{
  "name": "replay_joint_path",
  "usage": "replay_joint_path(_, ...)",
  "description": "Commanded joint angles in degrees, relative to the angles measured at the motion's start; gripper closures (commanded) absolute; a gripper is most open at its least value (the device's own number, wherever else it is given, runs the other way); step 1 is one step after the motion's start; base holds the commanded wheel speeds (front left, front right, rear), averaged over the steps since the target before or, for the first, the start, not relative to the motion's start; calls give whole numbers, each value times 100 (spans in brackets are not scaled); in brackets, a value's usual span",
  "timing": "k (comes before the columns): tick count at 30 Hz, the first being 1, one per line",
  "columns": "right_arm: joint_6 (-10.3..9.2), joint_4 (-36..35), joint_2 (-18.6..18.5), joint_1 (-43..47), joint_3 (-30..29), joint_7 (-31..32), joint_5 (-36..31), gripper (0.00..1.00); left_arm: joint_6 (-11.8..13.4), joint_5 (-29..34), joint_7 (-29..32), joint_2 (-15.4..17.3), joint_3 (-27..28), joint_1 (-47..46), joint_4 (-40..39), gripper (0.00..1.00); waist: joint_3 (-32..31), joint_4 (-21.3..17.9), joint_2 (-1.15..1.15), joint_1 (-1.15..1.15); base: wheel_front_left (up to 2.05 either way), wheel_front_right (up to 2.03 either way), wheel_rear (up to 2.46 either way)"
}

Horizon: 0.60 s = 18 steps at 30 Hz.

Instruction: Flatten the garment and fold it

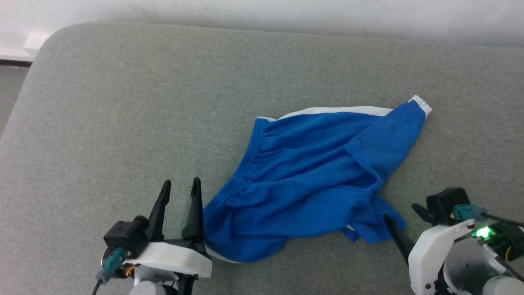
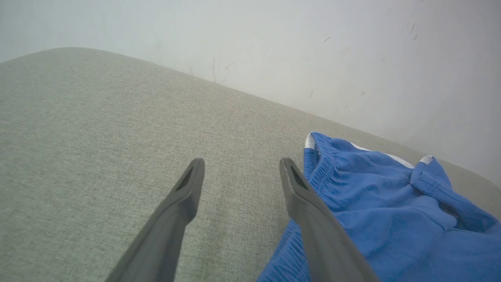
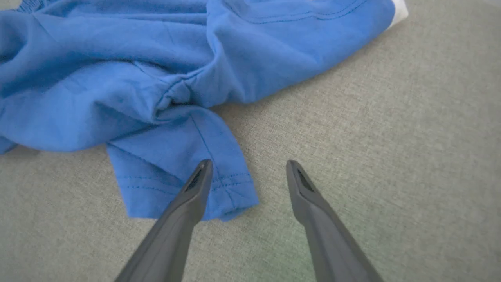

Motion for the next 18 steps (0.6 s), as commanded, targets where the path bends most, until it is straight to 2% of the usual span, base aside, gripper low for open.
replay_joint_path(1, -4, -39, -8, 42, 18, 50, -52, 0, -47, 46, -27, -8, -10, -95, 22, 0, 17, 52, 0, 0, 0, 0, 0)
replay_joint_path(5, -4, 254, 51, 77, 90, 111, 1, 0, -76, 58, -27, -8, -40, -136, 75, 0, 15, 156, 0, 0, 0, 0, 0)
replay_joint_path(6, -4, 359, 90, 74, 115, 148, 49, 10, -73, 62, -27, -8, -33, -133, 83, 0, 5, 172, 0, 0, 0, 0, 0)
replay_joint_path(7, -4, 445, 71, 68, 205, 212, 66, 61, -67, 64, -27, -8, -27, -125, 86, 0, -7, 185, 0, 0, 0, 0, 0)
replay_joint_path(8, -4, 485, 89, 56, 273, 252, 123, 97, -62, 69, -27, -8, -18, -110, 88, 0, -22, 187, 0, 0, 0, 0, 0)
replay_joint_path(9, -4, 489, 145, 32, 288, 250, 196, 100, -55, 77, -27, -8, -3, -89, 89, 0, -41, 175, 0, 0, 0, 0, 0)
replay_joint_path(13, -4, 372, 85, -185, 281, 135, 217, 100, -55, 103, -27, -1, 77, -2, 98, 0, -124, 42, 0, 0, 0, 0, 0)
replay_joint_path(18, -4, 196, -137, -443, -296, -1, 207, 100, -112, 127, -27, -2, 41, -15, 125, 0, -208, -120, 0, 0, 0, 0, 0)
